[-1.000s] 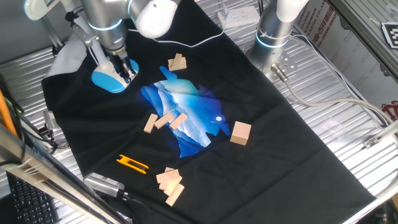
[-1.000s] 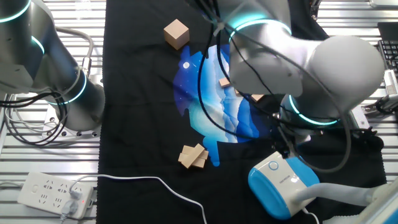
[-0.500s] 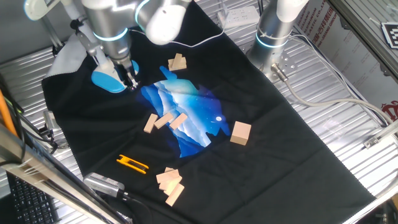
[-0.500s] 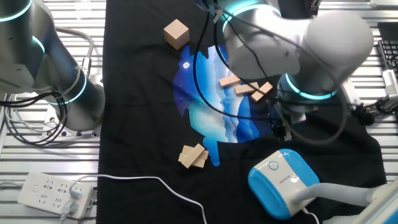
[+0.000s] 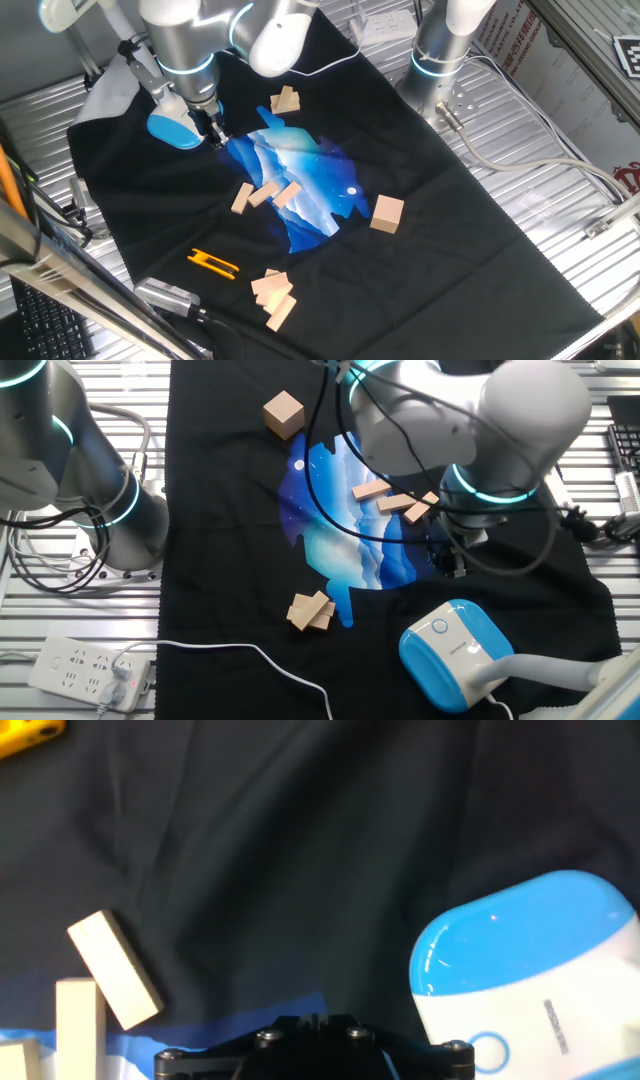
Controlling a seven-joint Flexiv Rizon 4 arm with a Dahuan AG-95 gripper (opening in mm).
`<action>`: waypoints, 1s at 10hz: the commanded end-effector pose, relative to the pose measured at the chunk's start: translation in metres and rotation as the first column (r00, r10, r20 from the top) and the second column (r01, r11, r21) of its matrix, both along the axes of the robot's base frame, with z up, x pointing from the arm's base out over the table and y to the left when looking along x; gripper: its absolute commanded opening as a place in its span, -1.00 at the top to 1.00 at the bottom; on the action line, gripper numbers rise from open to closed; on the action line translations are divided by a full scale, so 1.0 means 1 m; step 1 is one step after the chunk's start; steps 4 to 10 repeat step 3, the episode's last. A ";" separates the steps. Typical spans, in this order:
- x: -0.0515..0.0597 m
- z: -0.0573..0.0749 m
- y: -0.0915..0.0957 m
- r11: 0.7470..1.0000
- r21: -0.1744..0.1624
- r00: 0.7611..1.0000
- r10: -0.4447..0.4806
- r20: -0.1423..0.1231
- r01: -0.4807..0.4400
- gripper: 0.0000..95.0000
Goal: Turn off the desk lamp by pressing the button
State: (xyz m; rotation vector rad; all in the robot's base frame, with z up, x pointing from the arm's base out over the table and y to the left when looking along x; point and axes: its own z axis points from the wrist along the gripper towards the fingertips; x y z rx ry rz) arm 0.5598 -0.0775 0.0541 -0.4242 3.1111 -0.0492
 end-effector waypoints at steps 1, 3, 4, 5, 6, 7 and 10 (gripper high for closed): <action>-0.001 0.002 0.001 1.000 0.009 1.000 0.019 -0.001 -0.019 1.00; -0.002 0.002 0.002 0.999 0.015 1.000 0.029 -0.003 -0.029 1.00; -0.002 0.002 0.002 0.999 0.015 1.000 0.029 -0.003 -0.029 1.00; -0.002 0.002 0.002 0.999 0.015 1.000 0.029 -0.003 -0.029 1.00; -0.002 0.002 0.002 0.999 0.015 1.000 0.029 -0.003 -0.029 1.00; -0.002 0.002 0.002 0.999 0.015 1.000 0.029 -0.003 -0.029 1.00; -0.002 0.002 0.002 0.999 0.015 1.000 0.029 -0.003 -0.029 1.00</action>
